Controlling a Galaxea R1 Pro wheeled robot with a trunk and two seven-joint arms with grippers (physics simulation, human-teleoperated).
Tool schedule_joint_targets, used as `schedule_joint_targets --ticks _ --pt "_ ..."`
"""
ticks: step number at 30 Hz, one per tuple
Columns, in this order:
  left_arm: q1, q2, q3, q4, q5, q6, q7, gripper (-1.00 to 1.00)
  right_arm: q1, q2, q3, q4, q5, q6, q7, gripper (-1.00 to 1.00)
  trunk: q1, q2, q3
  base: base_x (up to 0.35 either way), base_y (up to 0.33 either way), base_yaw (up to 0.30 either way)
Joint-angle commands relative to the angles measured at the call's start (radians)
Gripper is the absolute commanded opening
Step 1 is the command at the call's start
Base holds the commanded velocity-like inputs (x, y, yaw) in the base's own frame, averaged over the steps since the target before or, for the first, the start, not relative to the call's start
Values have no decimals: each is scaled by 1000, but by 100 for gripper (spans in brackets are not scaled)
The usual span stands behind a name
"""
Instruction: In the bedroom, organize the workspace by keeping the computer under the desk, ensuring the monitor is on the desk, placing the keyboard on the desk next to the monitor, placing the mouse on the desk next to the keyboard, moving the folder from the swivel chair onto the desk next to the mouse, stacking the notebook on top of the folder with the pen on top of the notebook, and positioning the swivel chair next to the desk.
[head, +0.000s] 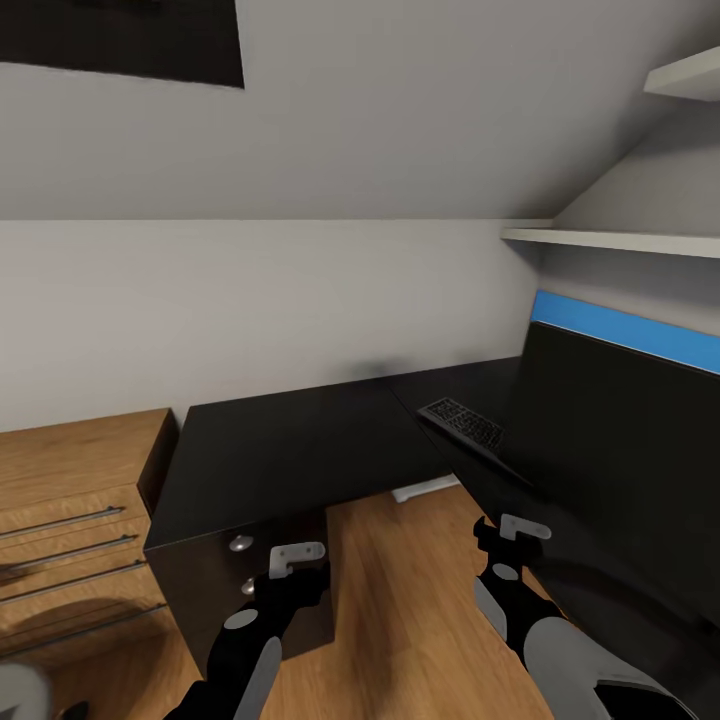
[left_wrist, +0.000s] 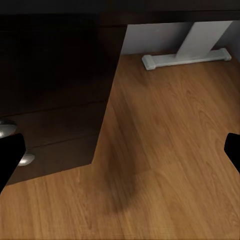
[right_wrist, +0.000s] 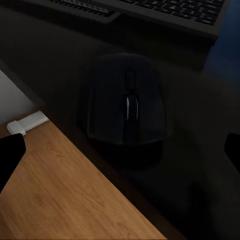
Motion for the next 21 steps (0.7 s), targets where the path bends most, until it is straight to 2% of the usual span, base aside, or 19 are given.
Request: schedule_joint_targets --ticks 1,7,21 --pt "-1 0 -1 -1 10 2 9 100 -1 1 -7 1 2 -6 2 100 0 -1 -1 126 0 0" --pt "-1 0 -2 -1 10 2 9 100 -1 1 -7 1 2 -6 2 100 0 -1 -1 117 0 0" --pt "-1 0 -2 -1 11 4 9 100 -1 1 -7 1 2 -6 2 100 0 -1 -1 8 0 0"
